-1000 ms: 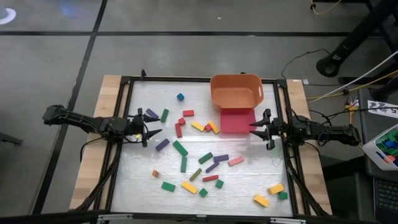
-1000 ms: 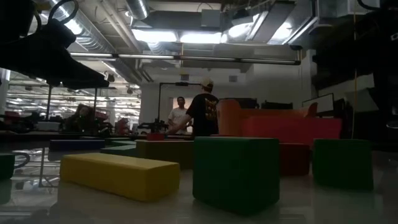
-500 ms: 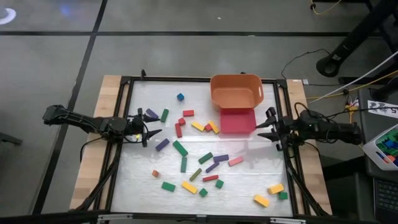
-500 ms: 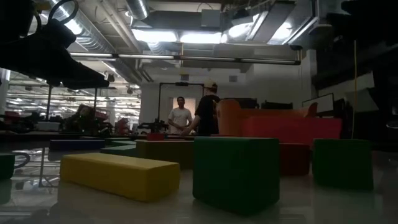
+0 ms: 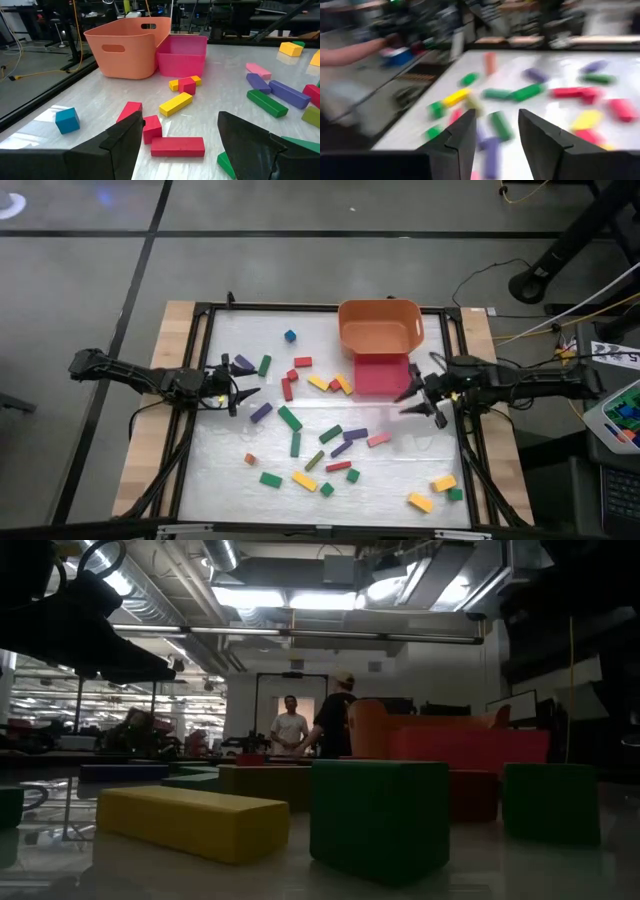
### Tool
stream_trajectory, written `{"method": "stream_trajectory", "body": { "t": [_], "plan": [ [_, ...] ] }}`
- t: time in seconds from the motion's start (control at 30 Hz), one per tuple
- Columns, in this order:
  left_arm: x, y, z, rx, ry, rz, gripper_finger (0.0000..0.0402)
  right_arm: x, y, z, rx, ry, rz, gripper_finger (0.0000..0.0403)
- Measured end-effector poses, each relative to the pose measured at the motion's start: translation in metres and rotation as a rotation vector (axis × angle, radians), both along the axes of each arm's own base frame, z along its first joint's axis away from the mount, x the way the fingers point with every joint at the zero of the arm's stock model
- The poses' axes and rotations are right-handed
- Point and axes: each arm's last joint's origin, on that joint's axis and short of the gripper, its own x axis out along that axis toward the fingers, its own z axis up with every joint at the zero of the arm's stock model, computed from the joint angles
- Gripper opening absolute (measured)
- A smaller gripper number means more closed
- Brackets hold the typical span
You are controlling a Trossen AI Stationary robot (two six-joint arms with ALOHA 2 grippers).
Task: Sort blocks by size
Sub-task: Put the pink rectangle block into the orange bin
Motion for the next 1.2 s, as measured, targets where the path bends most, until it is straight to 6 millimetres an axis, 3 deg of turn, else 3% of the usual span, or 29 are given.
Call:
{"method": "stream_trajectory", "body": {
  "t": [0.13,0.63,1.2],
  "plan": [
    [0.000,0.000,0.000,0.000,0.000,0.000,0.0244,0.006,0.003,-0.008,0.028,0.076,0.103,0.0147],
    [0.000,0.000,0.000,0.000,0.000,0.000,0.0244,0.028,0.002,-0.037,0.018,0.287,0.051,0.0147],
    [0.000,0.000,0.000,0.000,0.000,0.000,0.0244,0.035,0.000,-0.037,0.062,0.287,-0.017,0.0147]
  ]
}}
